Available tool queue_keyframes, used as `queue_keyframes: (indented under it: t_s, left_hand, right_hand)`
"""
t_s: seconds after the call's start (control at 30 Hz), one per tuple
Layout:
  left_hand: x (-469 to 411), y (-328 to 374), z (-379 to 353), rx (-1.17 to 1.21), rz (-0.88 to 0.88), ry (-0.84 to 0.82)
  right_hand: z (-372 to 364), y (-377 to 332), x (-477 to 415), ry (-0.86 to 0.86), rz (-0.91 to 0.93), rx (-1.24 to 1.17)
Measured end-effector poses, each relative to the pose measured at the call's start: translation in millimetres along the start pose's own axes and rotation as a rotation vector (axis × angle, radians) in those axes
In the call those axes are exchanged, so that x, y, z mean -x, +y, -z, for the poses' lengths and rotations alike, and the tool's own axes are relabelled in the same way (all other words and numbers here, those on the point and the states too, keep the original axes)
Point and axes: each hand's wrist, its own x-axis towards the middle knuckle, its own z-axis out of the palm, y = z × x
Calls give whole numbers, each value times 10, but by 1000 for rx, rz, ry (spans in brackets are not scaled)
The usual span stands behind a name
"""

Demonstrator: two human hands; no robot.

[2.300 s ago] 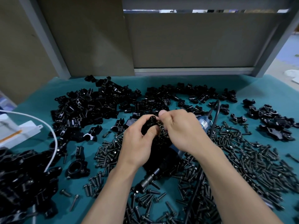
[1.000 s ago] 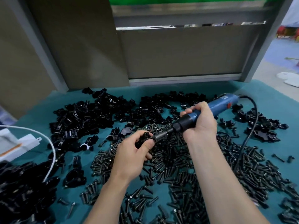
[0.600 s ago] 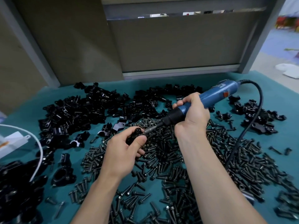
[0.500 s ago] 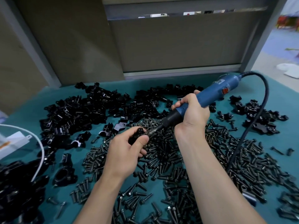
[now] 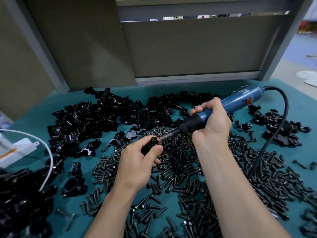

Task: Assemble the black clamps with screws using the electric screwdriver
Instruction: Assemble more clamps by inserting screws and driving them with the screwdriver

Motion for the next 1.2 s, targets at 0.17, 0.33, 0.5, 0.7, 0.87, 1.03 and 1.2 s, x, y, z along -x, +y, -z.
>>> queue_keyframes:
  t_s: [0.17, 0.33, 0.5, 0.7, 0.87, 1.03, 1.2]
  left_hand:
    - [-11, -7, -6, -13, 18, 10]
    - [-4, 15, 5, -25, 50, 23]
    - [-2, 47, -15, -25, 59, 51]
    - [9, 67, -9, 16, 78, 96]
    - [33, 92, -43, 48, 84, 134]
    - [9, 95, -33, 89, 130, 87]
    - [8, 88, -42, 149, 158, 59]
  right_hand:
    - [-22, -6, 24, -51, 9, 55]
    - [-53, 15, 30, -61, 34, 72]
    - [-18, -10, 10, -42, 45, 77]
    - [-22, 37, 27, -30, 45, 76]
    - [-20, 73, 47, -42, 28, 58]
    - [-22, 76, 49, -51, 37, 53]
    - [-44, 87, 68, -82, 37, 36]
